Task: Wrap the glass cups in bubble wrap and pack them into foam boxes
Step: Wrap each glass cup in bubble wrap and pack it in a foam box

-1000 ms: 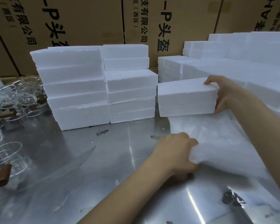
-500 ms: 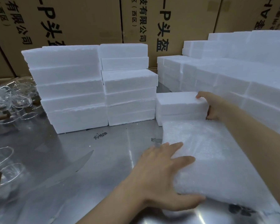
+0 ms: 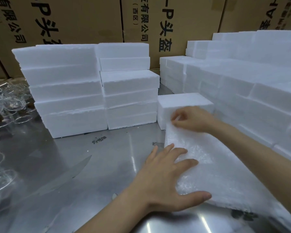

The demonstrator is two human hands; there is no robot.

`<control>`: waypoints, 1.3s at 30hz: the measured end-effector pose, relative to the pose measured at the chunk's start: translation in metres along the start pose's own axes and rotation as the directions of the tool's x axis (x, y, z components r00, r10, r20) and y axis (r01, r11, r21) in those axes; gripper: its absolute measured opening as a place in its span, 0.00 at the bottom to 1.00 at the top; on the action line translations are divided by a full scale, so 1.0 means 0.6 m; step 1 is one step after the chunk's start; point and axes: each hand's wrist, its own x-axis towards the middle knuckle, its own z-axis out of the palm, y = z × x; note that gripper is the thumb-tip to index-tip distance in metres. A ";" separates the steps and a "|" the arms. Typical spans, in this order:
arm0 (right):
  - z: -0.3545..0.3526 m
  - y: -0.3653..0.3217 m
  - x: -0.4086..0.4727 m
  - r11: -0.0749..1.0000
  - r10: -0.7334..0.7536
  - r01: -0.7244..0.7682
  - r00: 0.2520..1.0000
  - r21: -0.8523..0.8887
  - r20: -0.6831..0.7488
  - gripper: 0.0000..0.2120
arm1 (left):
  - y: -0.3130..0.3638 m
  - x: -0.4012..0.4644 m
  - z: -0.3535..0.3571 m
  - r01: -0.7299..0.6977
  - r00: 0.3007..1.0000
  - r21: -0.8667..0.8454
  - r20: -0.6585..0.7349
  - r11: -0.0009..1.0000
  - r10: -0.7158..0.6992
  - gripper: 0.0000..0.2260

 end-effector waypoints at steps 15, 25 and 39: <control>0.058 0.032 0.134 0.995 0.085 -0.088 0.994 0.041 0.062 0.09 | -0.008 0.001 0.006 -0.003 1.000 -0.049 0.023 0.999 0.005 0.35; 0.076 0.039 0.166 0.991 0.134 -0.134 0.987 -0.002 0.087 0.17 | -0.010 0.004 0.008 -0.036 0.998 -0.041 0.044 0.999 0.038 0.36; 0.009 -0.013 0.144 0.946 0.234 -0.178 0.953 0.271 -0.192 0.17 | 0.012 0.053 0.036 0.021 0.995 -0.050 -0.101 0.999 -0.026 0.32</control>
